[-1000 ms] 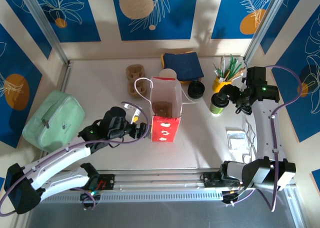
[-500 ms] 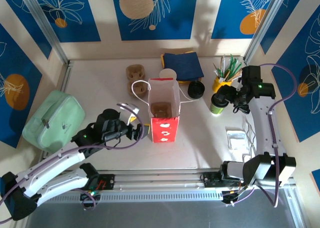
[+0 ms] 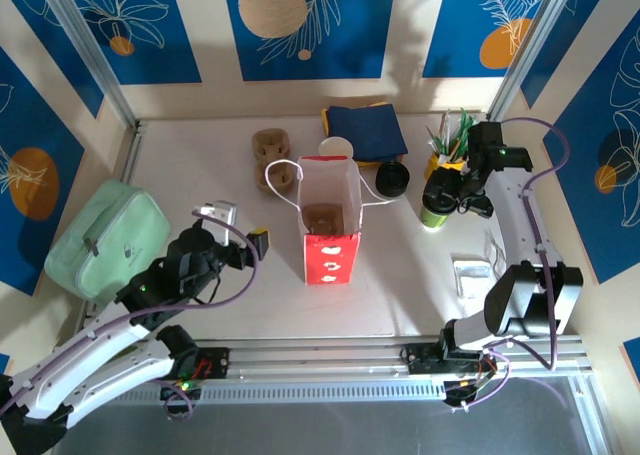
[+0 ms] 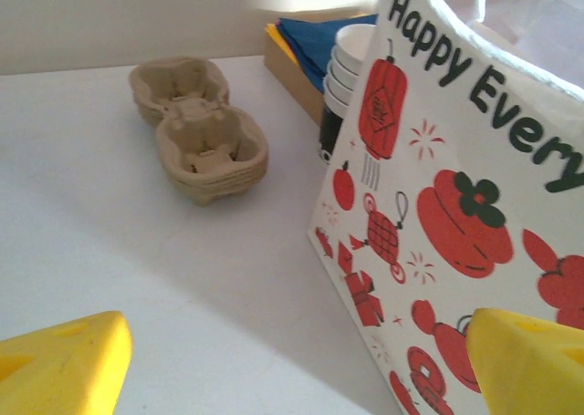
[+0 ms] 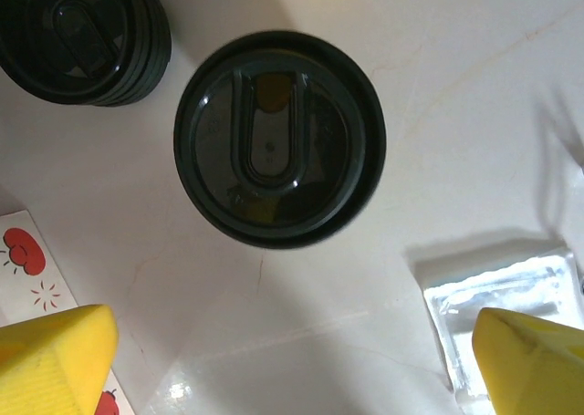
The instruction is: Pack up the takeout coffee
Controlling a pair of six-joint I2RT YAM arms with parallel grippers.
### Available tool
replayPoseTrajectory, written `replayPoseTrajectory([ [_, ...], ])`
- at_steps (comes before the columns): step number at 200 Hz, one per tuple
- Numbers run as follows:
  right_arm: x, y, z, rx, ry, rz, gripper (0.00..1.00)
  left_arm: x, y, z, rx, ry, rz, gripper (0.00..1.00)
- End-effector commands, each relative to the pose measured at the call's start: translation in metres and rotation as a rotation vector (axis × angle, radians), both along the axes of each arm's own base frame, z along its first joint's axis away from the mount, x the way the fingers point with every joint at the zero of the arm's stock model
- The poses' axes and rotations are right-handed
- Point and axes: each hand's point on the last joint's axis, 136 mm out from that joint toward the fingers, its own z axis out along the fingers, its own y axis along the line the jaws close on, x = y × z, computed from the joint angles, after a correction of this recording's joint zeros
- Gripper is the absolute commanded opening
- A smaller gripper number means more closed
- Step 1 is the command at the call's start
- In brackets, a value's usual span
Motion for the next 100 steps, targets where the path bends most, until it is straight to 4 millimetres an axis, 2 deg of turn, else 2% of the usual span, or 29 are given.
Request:
replayPoseTrajectory([
  [1, 0.008, 0.0, 0.005, -0.007, -0.003, 0.026, 0.99, 0.004, 0.011, -0.01, 0.028, 0.016, 0.061, 0.94],
  [36, 0.018, 0.003, -0.001, 0.01, 0.018, 0.034, 0.93, 0.005, 0.01, -0.012, 0.035, 0.021, 0.06, 0.94],
  [100, 0.03, 0.01, -0.022, -0.006, 0.097, 0.066, 0.89, 0.008, 0.007, -0.018, 0.036, 0.038, 0.058, 0.95],
])
